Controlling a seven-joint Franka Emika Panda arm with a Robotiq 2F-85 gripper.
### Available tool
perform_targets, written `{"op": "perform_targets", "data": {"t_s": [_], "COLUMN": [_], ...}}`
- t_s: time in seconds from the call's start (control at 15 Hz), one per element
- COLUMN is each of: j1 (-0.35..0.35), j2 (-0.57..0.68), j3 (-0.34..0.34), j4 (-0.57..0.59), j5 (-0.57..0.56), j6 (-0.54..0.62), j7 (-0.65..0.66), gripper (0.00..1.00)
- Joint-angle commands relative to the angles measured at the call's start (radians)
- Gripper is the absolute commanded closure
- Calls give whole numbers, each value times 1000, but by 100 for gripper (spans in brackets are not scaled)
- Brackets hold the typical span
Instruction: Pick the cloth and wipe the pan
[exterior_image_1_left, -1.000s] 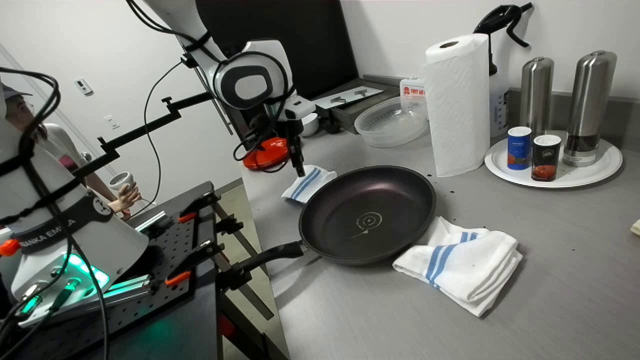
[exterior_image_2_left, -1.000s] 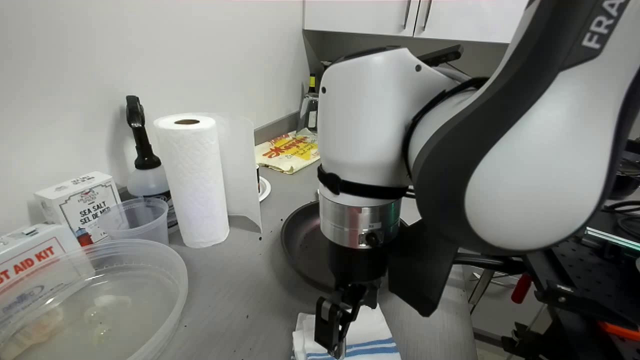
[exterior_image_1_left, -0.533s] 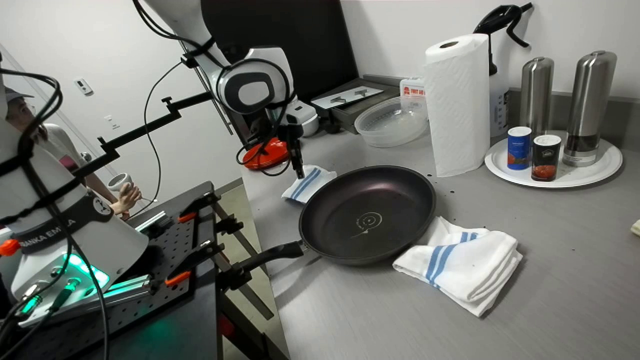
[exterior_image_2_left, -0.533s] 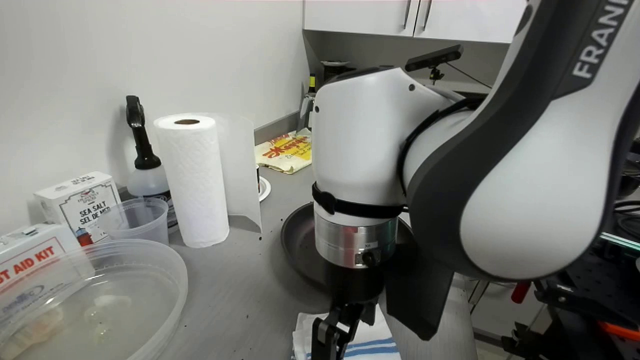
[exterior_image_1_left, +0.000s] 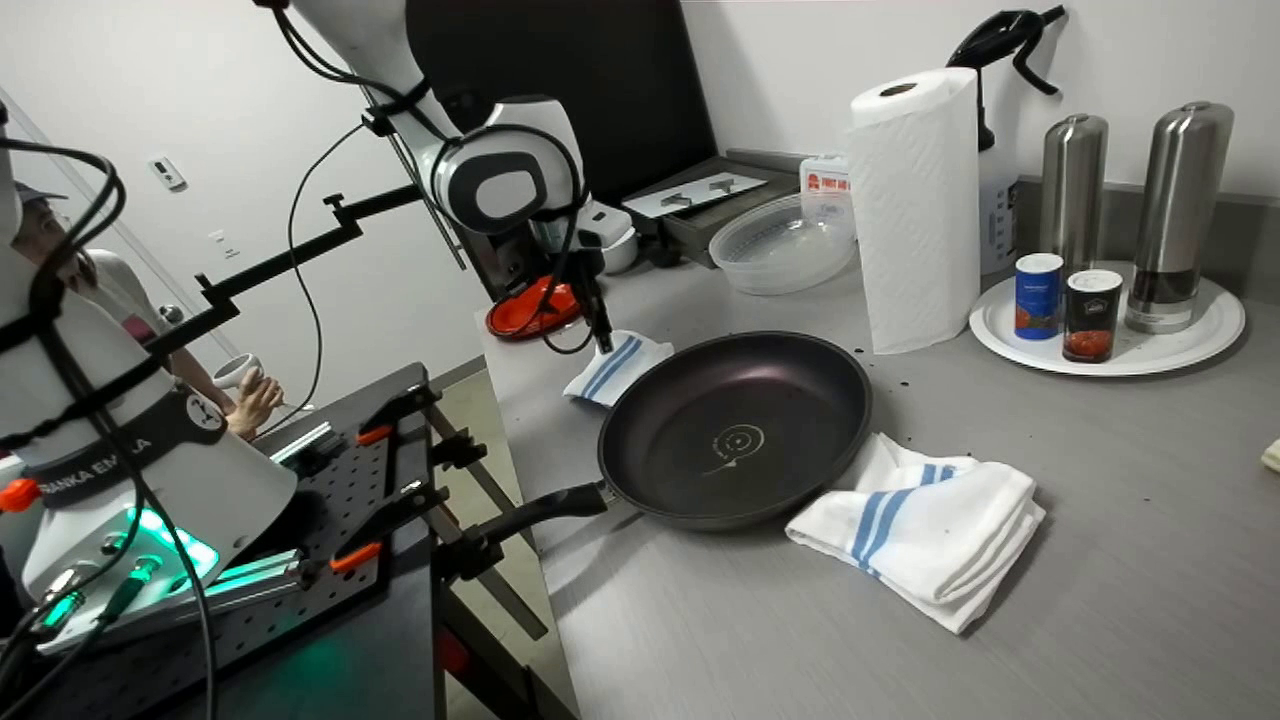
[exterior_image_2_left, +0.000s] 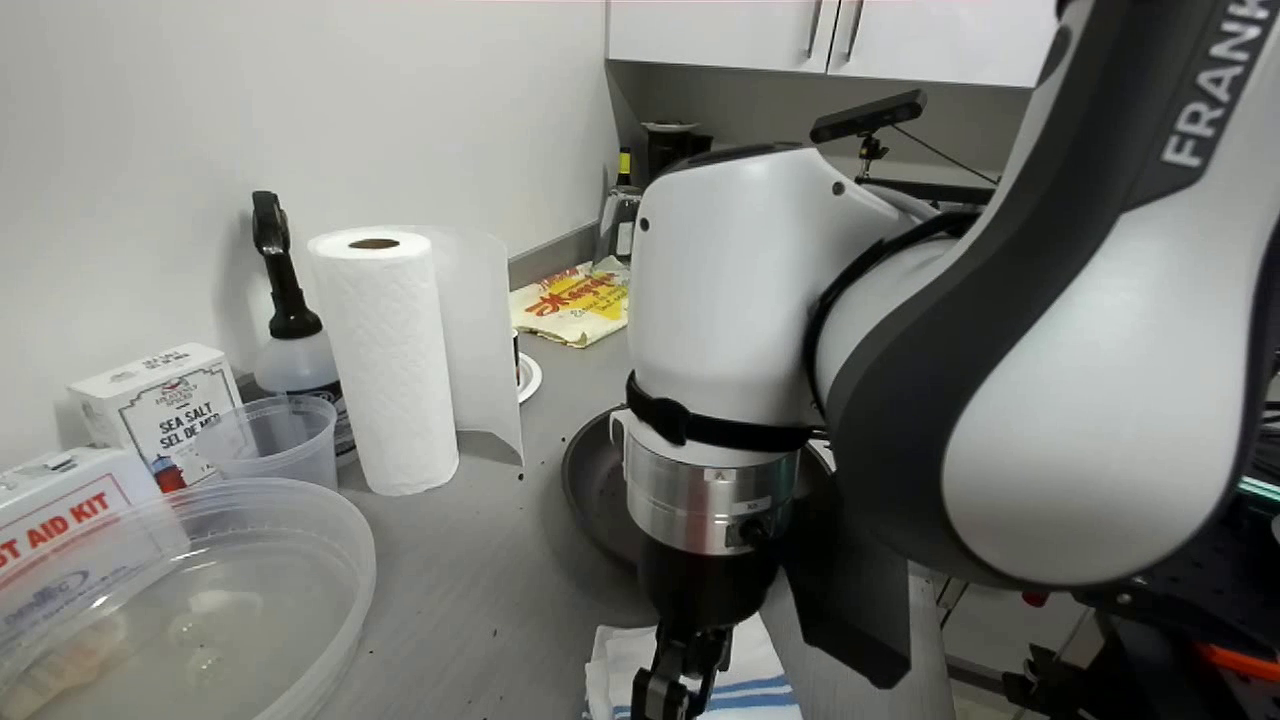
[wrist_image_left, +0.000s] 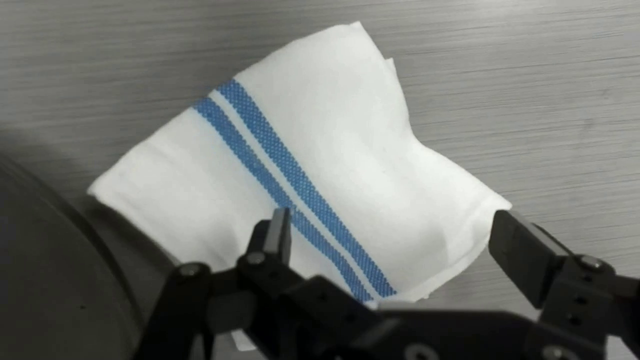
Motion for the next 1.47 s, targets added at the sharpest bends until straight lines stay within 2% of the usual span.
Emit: {"op": "perform_targets", "data": {"t_s": [0.0, 0.8, 1.07, 1.4], "j1": [-49, -181, -165, -120], "j2": [29, 34, 43, 73], "j3": [32, 117, 102, 55], "j4": [9, -9, -23, -44], "j5": [-20, -69, -99, -166], "j6": [33, 38, 64, 168], "j7": [-113, -377, -405, -399], "gripper": [0, 0, 0, 0]}}
